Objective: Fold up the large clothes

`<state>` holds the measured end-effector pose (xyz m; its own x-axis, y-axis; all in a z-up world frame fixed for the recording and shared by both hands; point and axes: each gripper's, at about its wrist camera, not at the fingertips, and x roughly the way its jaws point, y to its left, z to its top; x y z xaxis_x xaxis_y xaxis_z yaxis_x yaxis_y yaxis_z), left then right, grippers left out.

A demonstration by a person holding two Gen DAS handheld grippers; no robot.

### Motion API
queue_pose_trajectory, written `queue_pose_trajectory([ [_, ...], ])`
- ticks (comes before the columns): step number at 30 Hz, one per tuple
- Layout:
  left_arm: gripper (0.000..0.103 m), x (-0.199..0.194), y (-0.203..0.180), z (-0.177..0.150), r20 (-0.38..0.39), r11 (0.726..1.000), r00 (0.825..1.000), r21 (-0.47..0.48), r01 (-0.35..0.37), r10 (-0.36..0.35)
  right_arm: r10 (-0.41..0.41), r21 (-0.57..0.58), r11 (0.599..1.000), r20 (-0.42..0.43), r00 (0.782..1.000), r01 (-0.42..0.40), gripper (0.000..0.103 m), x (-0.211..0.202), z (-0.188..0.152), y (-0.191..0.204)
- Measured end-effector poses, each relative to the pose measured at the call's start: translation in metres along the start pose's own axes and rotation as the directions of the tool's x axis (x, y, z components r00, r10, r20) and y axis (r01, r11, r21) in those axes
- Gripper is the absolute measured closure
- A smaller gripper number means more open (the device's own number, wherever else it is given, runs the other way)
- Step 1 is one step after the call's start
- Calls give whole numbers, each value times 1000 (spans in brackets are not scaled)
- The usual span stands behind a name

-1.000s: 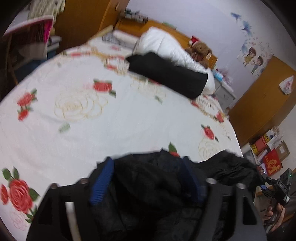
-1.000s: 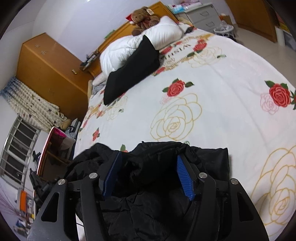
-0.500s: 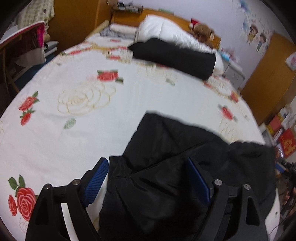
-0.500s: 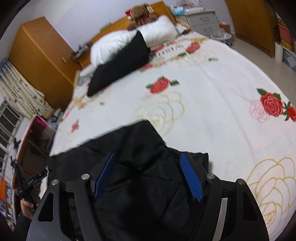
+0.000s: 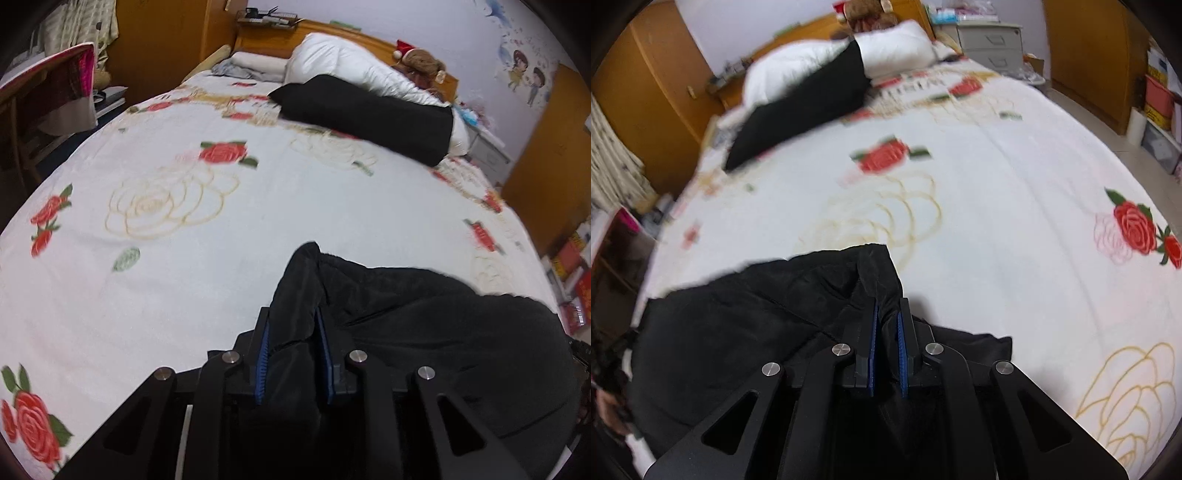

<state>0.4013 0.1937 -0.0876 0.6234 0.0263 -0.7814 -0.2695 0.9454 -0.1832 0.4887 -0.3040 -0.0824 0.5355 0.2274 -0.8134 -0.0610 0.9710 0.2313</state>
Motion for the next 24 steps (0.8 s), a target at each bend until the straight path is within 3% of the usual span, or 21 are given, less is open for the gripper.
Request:
queue_pose_trajectory([
  [6, 77, 19, -8, -14, 29, 999, 999, 14, -41, 41, -54, -12, 998, -13, 998, 54, 94, 33, -18, -1],
  [15, 71, 25, -14, -16, 47, 996, 996, 32, -82, 81, -108, -49, 993, -8, 994, 107, 91, 40, -19, 5],
  [19, 70, 13, -20, -5, 10, 991, 993, 65, -120, 120, -142, -81, 987, 0, 990, 142, 88, 18, -13, 13],
  [24, 71, -38, -11, 9, 69, 997, 994, -3, -82, 82, -84, -79, 992, 119, 989, 94, 85, -49, -7, 19],
])
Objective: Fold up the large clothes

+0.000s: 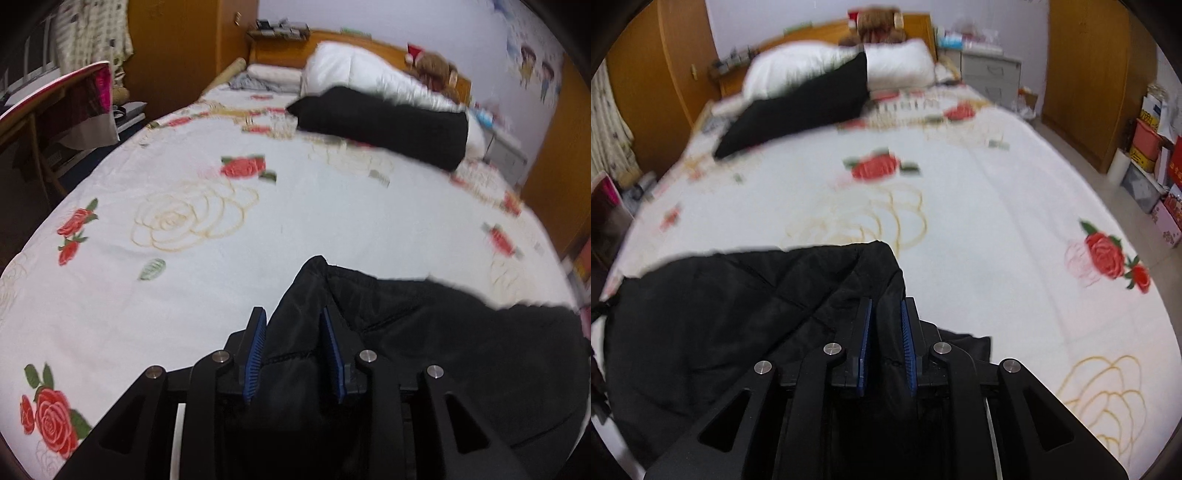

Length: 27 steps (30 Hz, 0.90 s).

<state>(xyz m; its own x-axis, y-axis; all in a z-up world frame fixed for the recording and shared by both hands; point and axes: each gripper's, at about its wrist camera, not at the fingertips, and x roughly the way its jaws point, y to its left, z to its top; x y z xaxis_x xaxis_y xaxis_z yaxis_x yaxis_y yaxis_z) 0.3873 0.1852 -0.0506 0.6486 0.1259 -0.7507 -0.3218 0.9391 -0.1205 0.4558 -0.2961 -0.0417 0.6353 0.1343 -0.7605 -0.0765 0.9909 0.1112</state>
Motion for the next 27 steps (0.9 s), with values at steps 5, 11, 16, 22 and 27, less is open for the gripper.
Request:
queue_pose_trajectory([
  [5, 68, -69, -23, 2, 142, 990, 981, 67, 125, -133, 95, -41, 995, 128, 987, -91, 53, -58, 4, 25],
  [11, 57, -66, -97, -23, 100, 942, 965, 261, 210, -243, 53, -125, 992, 217, 975, -26, 53, -65, 0, 68],
  [16, 57, -26, -134, -43, 1, 907, 963, 337, 253, -269, 175, -205, 966, 63, 982, -159, 53, -21, -14, 97],
  [22, 55, 19, -129, -48, -24, 927, 964, 267, 263, -266, 162, -117, 980, 24, 986, -159, 51, 53, -24, 75],
  [27, 55, 29, -134, -62, 24, 933, 971, 283, 222, -238, 113, -145, 984, 56, 992, -104, 51, 68, -33, 82],
])
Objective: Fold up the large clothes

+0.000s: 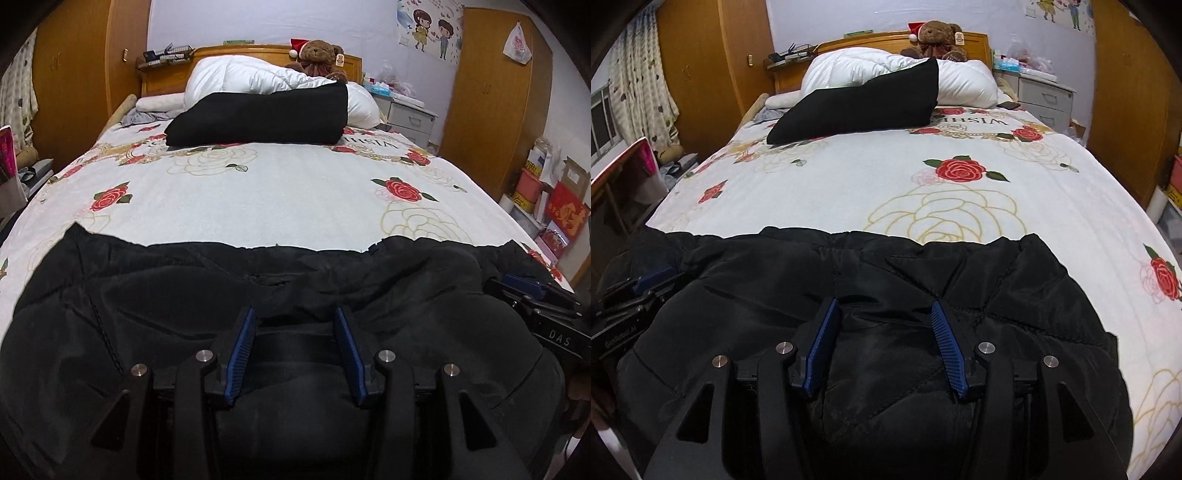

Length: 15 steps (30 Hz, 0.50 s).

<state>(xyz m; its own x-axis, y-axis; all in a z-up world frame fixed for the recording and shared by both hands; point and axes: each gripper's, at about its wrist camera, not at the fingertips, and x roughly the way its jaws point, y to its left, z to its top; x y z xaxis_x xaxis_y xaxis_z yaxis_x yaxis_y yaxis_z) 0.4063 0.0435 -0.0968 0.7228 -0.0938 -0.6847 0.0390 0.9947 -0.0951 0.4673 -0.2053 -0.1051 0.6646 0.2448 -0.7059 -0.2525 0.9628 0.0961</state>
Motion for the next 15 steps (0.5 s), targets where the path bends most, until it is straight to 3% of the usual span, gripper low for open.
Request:
queue_pose_trajectory([
  [12, 55, 7, 1, -2, 0, 1000, 1000, 0, -13, 13, 5, 13, 1000, 8, 1000, -5, 51, 2, -6, -2],
  [15, 55, 4, -3, 6, -46, 999, 999, 19, -28, 29, -16, 1, 1000, -21, 1000, 16, 51, -5, -1, 1],
])
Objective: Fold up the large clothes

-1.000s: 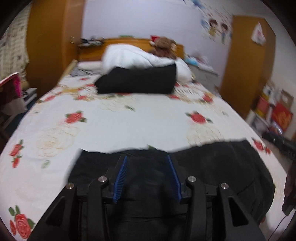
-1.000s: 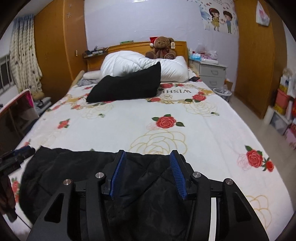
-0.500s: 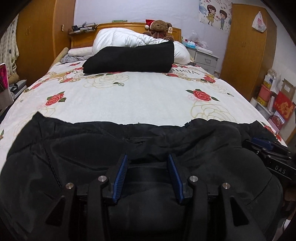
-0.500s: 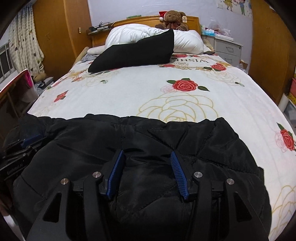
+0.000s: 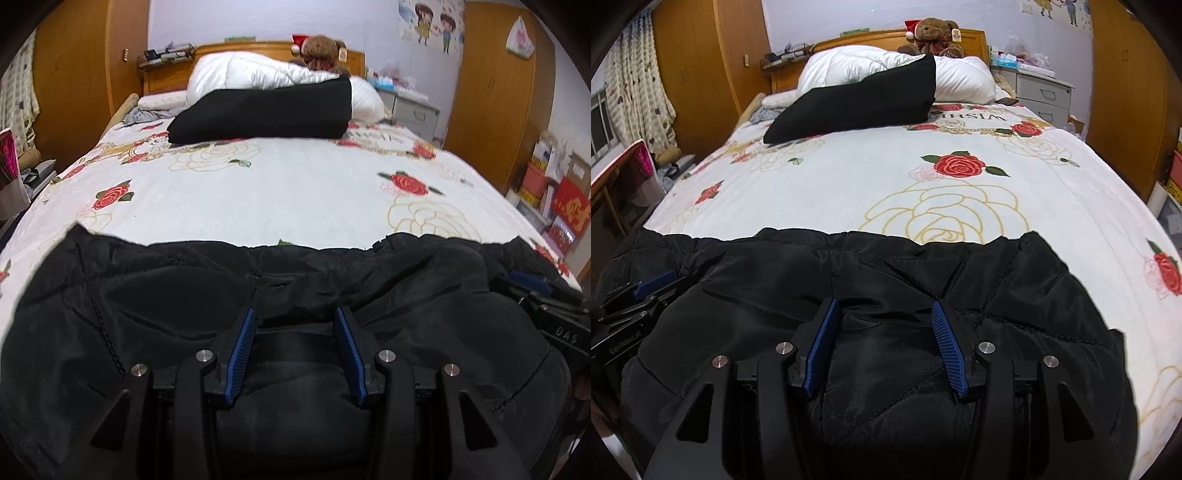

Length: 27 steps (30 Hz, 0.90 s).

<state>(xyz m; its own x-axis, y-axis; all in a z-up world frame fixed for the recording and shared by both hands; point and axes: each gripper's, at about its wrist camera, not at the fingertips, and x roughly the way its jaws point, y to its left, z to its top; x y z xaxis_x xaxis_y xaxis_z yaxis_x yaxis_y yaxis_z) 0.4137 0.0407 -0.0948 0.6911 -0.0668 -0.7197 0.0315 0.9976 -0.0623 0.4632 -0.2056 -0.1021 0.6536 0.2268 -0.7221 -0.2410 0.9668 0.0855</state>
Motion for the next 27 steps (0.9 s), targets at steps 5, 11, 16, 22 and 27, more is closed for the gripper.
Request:
queue_pose_trajectory([
  [5, 55, -35, 15, 18, 9, 999, 999, 24, -44, 44, -37, -13, 999, 80, 996, 38, 51, -43, 12, -4],
  [11, 53, -25, 66, 18, -5, 976, 977, 57, -212, 213, -137, 64, 989, -1, 991, 137, 51, -18, 1, -48],
  [16, 50, -3, 82, 1, -5, 983, 983, -21, -181, 181, -144, 77, 986, -12, 989, 145, 52, 5, -2, -49],
  [22, 50, 5, 82, -5, 2, 984, 985, -44, -170, 170, -100, 119, 988, -20, 995, 102, 52, 17, -2, -59],
  [27, 50, 9, 81, -4, 12, 983, 984, -46, -178, 179, -86, 132, 987, -21, 996, 88, 52, 19, -4, -61],
])
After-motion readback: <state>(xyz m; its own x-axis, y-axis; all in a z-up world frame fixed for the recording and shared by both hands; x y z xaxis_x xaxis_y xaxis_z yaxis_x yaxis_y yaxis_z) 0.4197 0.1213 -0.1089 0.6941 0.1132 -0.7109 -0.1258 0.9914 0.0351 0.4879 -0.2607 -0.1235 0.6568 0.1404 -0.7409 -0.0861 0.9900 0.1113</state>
